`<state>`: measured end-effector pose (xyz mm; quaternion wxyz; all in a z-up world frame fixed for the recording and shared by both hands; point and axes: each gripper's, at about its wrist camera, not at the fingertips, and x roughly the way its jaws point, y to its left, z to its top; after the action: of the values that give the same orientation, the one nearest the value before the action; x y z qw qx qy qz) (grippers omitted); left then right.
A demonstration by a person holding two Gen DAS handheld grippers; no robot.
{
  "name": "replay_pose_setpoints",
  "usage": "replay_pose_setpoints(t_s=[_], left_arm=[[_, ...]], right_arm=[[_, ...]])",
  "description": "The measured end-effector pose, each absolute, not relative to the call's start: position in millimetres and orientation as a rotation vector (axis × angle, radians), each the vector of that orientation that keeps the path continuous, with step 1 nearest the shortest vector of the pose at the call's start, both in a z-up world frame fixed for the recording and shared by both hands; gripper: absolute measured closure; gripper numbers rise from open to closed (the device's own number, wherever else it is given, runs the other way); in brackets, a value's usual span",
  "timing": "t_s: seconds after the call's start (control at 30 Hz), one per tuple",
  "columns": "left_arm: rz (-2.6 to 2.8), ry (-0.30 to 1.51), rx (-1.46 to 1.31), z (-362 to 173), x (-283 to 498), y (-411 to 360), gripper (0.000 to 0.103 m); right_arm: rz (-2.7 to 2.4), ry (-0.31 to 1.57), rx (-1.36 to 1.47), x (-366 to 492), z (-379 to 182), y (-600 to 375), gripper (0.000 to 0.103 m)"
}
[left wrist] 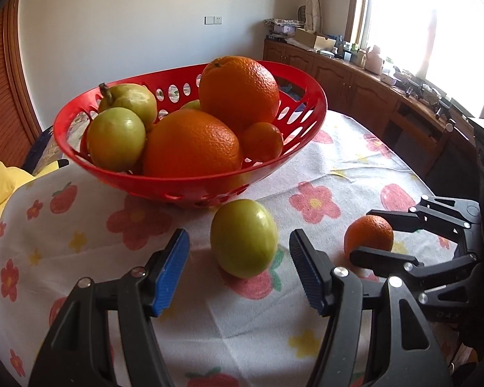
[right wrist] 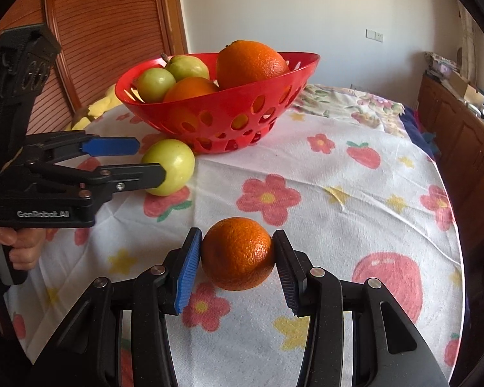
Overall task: Organize fruits
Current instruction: 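Grasp the tangerine with the right tool while the left tool grasps the yellow-green lemon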
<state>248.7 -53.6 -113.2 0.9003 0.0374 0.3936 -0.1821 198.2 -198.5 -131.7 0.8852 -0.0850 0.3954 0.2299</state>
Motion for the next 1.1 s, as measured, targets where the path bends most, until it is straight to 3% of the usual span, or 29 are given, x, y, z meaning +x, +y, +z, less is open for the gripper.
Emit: replay_pose_setpoints(t_s=[0.17,0.53,0.63,1.1], left_arm=[[-0.367,0.836,0.086,-118.0,258.0,-59.9,0.045],[-0.333,0.865,0.119,-130.6,266.5,-66.1,0.047],[-0.363,0.872,0.094,-130.8,267.2,-67.4,0.056],[-0.369,0.853,0.105,-127.8,254.1,-67.7,0.056]], right_arm=[[0.484,0.828,-0.171,199.0,-132.0,-199.3,0.057],[0.488,0.832,-0.159,199.9,-132.8,-200.9,0.057],[0.487,0.831,-0.162,200.0,-132.9,-201.1,0.057],[0.479,0.829,-0.175,200.1,-133.7,-198.9,0.057]])
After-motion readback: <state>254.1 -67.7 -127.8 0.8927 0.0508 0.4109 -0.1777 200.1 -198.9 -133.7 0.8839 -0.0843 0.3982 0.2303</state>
